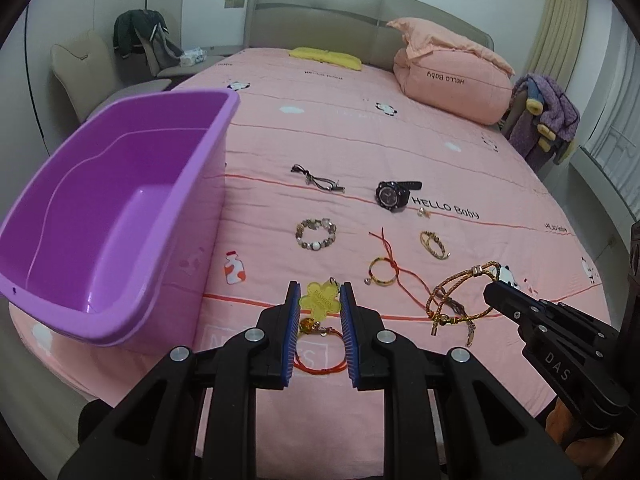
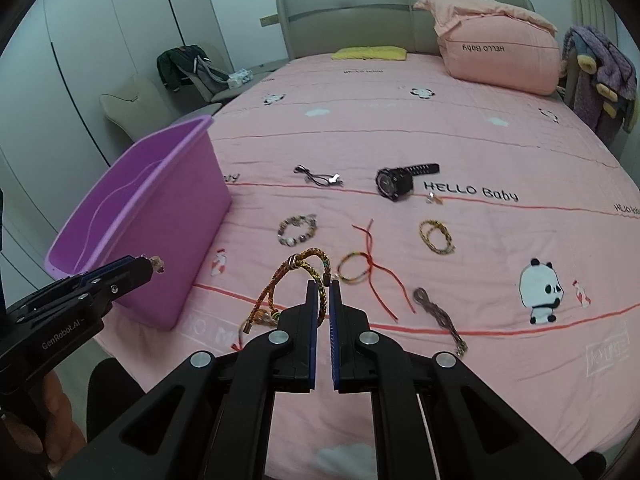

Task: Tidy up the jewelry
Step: 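Carry the flower charm and braided bracelet with both tools over the purple basin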

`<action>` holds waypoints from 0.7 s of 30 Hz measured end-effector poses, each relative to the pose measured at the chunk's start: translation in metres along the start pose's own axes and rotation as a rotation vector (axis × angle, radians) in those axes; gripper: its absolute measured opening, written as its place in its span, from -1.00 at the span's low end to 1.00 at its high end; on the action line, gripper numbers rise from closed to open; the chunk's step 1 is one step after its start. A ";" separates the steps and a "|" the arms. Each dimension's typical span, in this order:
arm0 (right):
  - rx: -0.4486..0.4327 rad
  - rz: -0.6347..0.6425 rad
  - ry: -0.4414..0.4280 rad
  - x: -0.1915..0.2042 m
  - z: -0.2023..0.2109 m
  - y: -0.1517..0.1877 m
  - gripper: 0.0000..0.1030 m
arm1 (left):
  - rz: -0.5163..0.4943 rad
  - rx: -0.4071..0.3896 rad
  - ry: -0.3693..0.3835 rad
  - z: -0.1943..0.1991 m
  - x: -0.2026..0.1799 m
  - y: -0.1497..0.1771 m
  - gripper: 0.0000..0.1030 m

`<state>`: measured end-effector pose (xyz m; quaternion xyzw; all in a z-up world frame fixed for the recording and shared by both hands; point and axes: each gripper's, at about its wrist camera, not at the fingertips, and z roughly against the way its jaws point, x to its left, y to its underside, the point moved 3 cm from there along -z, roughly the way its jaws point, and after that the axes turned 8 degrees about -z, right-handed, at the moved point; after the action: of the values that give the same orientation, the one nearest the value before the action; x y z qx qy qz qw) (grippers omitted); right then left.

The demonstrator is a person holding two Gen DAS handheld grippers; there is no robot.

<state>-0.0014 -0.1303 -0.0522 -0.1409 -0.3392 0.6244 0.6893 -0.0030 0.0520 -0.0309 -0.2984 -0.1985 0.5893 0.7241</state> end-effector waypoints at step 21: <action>-0.056 0.200 -0.288 0.198 -0.028 -0.084 -0.89 | 0.199 -0.058 -0.250 0.047 0.175 -0.049 -0.61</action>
<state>0.0790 0.0507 0.0375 -0.1020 -0.4361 0.6938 0.5640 0.0423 0.2256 0.0255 -0.2616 -0.2735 0.6847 0.6229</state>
